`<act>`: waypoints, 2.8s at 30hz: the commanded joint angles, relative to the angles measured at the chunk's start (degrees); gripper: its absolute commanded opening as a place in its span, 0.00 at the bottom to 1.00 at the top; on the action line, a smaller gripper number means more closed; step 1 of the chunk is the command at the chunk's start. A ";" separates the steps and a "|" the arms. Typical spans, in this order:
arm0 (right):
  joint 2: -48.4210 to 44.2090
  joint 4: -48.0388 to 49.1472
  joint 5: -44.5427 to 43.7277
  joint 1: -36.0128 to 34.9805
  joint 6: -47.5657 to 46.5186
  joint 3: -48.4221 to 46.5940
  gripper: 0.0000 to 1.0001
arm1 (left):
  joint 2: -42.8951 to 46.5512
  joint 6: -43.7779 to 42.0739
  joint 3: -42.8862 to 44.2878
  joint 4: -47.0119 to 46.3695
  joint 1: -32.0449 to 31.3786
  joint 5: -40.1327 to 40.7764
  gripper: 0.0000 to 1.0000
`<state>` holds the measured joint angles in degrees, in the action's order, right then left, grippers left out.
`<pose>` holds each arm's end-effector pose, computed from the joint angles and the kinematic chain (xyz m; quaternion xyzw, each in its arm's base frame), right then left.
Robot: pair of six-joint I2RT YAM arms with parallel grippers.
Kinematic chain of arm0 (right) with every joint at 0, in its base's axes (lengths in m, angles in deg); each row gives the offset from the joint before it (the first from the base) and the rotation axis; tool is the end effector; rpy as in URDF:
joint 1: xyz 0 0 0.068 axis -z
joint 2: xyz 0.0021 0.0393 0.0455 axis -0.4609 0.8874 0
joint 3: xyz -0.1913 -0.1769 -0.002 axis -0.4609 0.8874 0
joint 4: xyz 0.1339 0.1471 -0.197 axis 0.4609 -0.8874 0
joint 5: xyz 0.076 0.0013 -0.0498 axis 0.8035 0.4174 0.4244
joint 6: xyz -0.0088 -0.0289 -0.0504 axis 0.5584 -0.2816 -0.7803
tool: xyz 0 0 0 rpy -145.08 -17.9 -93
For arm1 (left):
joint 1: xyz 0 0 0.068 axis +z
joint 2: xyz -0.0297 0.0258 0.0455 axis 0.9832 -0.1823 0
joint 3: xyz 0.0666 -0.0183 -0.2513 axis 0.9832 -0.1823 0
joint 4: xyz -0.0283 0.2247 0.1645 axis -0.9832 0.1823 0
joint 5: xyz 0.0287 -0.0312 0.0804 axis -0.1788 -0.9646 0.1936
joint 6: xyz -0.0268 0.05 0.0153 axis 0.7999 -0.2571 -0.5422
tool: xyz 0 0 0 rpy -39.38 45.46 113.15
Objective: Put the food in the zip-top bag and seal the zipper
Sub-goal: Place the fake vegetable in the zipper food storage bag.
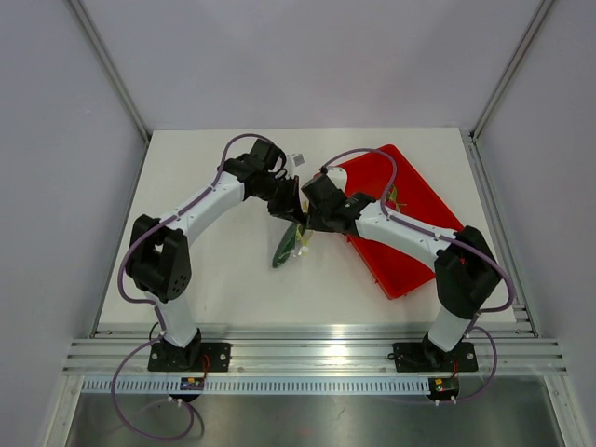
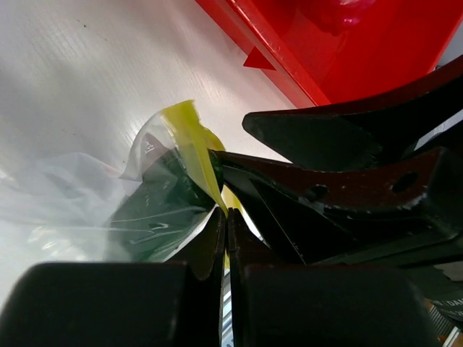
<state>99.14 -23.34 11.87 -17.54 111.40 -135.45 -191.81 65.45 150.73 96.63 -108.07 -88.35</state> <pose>0.2893 0.2700 0.2237 0.0059 0.9343 0.1024 0.3413 0.3447 -0.2134 0.2463 0.1368 0.9191 -0.3482 0.1239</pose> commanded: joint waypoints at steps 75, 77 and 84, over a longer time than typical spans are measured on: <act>-9.85 14.14 12.46 3.16 4.55 10.82 0.23 | 2.87 -0.63 -2.15 -3.04 0.80 -3.87 0.00; -8.96 14.23 13.34 3.16 4.55 10.73 0.20 | 3.05 -0.54 -2.23 -3.21 0.80 -4.05 0.00; -7.29 12.82 12.81 3.16 0.27 7.83 0.00 | 4.27 -2.73 -1.62 -1.72 0.98 -3.96 0.58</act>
<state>91.62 -10.10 25.42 -14.33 115.51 -123.64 -191.25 63.68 148.46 95.36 -107.59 -92.15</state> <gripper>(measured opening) 0.012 0.322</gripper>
